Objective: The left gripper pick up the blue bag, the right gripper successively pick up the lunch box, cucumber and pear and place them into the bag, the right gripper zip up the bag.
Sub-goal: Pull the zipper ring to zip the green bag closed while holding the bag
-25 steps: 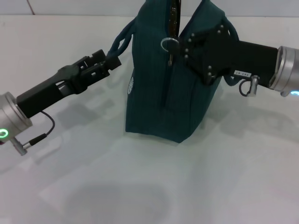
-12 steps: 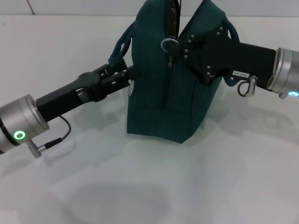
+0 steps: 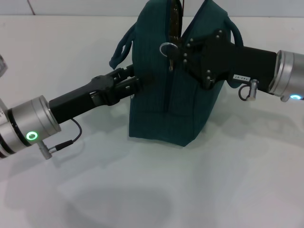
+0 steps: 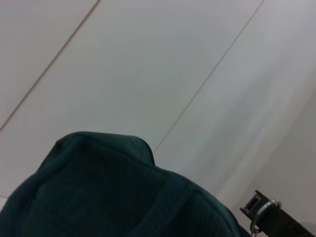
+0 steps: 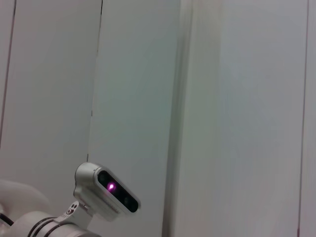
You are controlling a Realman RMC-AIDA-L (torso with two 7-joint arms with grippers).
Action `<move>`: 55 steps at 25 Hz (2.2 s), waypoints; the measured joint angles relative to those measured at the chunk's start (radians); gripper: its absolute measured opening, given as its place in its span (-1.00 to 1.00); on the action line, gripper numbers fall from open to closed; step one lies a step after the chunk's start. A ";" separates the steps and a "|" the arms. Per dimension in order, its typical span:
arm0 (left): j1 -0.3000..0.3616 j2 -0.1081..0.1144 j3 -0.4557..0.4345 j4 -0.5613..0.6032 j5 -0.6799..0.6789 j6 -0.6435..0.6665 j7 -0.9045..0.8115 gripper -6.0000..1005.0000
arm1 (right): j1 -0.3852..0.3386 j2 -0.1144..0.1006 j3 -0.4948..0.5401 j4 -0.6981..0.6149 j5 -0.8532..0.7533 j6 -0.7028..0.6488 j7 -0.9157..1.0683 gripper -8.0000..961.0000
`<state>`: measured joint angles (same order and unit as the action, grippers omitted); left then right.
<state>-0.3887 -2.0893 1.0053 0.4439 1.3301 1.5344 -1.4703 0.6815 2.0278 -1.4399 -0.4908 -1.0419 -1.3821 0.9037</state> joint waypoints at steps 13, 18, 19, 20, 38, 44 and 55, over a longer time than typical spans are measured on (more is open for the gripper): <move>-0.007 0.000 0.025 -0.007 0.002 -0.011 0.028 0.24 | -0.006 0.000 0.000 0.000 0.000 -0.002 0.020 -0.96; -0.007 0.000 0.030 -0.007 0.002 -0.006 0.037 -0.17 | -0.007 0.000 0.000 -0.001 0.000 -0.003 0.053 -0.97; -0.007 0.000 0.030 -0.007 0.001 -0.004 0.038 -0.25 | -0.006 0.000 0.000 -0.001 0.000 -0.003 0.066 -0.97; -0.007 0.000 0.030 -0.007 0.001 -0.003 0.038 -0.33 | -0.006 0.000 0.000 -0.002 0.000 -0.004 0.077 -0.97; -0.013 0.000 0.068 -0.007 -0.001 0.033 0.073 -0.82 | -0.008 -0.010 0.016 -0.034 0.014 -0.028 0.236 -0.97; -0.005 0.000 0.069 -0.007 0.000 0.054 0.089 -0.83 | -0.005 -0.013 0.020 -0.028 0.004 0.003 0.281 -0.97; 0.007 0.000 0.081 -0.008 0.001 0.067 0.117 -0.83 | -0.003 -0.021 0.021 -0.026 0.003 0.010 0.332 -0.97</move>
<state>-0.3814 -2.0892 1.0864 0.4357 1.3314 1.6017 -1.3531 0.6781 2.0070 -1.4190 -0.5168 -1.0389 -1.3724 1.2355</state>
